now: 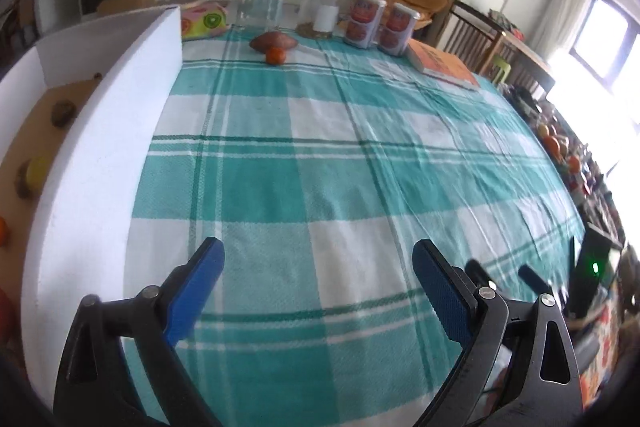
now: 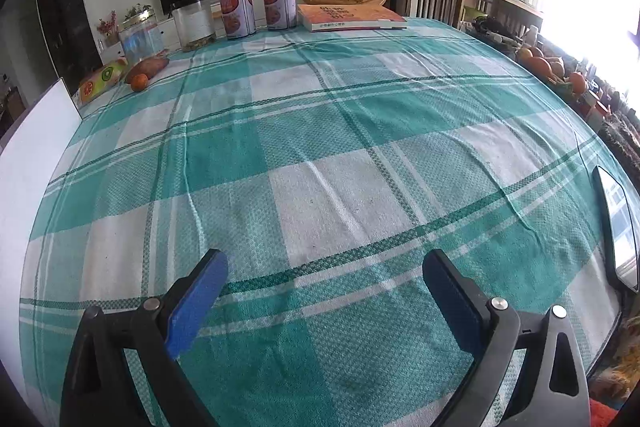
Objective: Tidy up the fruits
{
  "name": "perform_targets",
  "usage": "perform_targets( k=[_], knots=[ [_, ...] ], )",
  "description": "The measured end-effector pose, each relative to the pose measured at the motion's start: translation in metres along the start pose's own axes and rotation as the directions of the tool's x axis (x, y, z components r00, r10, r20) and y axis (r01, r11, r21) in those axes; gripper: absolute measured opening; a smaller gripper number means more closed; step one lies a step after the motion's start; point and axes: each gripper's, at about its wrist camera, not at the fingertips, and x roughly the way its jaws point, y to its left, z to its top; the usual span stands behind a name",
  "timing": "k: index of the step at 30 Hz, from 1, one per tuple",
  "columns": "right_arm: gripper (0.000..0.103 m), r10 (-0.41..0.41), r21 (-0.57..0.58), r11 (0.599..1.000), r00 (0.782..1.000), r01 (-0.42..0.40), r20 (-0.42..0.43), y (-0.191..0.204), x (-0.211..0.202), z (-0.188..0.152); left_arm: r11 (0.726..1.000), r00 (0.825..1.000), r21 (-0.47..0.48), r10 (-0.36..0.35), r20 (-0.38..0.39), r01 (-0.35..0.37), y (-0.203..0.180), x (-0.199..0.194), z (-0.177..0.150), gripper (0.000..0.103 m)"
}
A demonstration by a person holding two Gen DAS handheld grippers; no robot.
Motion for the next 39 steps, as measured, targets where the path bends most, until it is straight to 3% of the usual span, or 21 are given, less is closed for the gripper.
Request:
perform_targets(
  k=[4,8,12,17,21,22,23,24,25,29,32,39],
  knots=[
    [0.098,0.021,0.016,1.000,1.000,-0.021,-0.009,-0.003,0.001,0.000,0.990,0.993,-0.117,0.089,0.079,-0.080,0.010,0.047,0.032,0.096],
    [0.098,0.051,0.025,0.998,0.998,-0.050,-0.039,-0.003,0.006,0.000,0.981,0.988,-0.159,0.129,0.090,-0.114,0.017,0.104,0.079,0.096],
    [0.098,0.070,0.030,0.997,0.996,-0.068,-0.061,-0.002,0.012,-0.001,0.984,0.989,-0.124,0.138,0.049,-0.131,0.024,0.157,0.129,0.095],
    [0.103,0.057,-0.002,0.998,0.996,-0.057,-0.072,0.006,0.016,0.000,0.984,0.982,-0.028,0.180,0.058,-0.178,0.026,0.197,0.167,0.087],
    [0.103,0.035,-0.042,0.998,0.996,-0.038,-0.081,0.012,0.020,0.001,0.982,0.981,-0.006,0.188,0.043,-0.188,0.030,0.221,0.181,0.077],
    [0.103,0.033,-0.046,0.998,0.996,-0.037,-0.081,0.012,0.020,0.001,0.982,0.981,0.004,0.190,0.038,-0.190,0.030,0.226,0.181,0.070],
    [0.103,0.032,-0.046,0.998,0.996,-0.036,-0.081,0.013,0.020,0.001,0.980,0.980,0.011,0.198,0.030,-0.198,0.030,0.228,0.182,0.070],
    [0.103,0.033,-0.046,0.998,0.996,-0.036,-0.081,0.012,0.020,0.002,0.982,0.981,0.012,0.190,0.041,-0.191,0.029,0.226,0.182,0.057],
    [0.103,0.032,-0.046,0.998,0.996,-0.036,-0.081,0.012,0.020,0.002,0.986,0.985,0.011,0.166,0.044,-0.166,0.029,0.225,0.183,0.031],
    [0.103,0.029,-0.049,0.998,0.996,-0.033,-0.081,0.012,0.021,0.002,0.981,0.978,0.016,0.191,0.080,-0.193,0.029,0.211,0.175,0.029],
    [0.103,0.027,-0.049,0.998,0.996,-0.031,-0.081,0.012,0.022,0.003,0.978,0.976,0.007,0.208,0.056,-0.209,0.025,0.197,0.164,0.029],
    [0.103,0.036,-0.047,0.998,0.996,-0.039,-0.078,0.012,0.022,0.003,0.989,0.991,-0.069,0.135,0.001,-0.134,0.011,0.123,0.101,0.029]
  ],
)
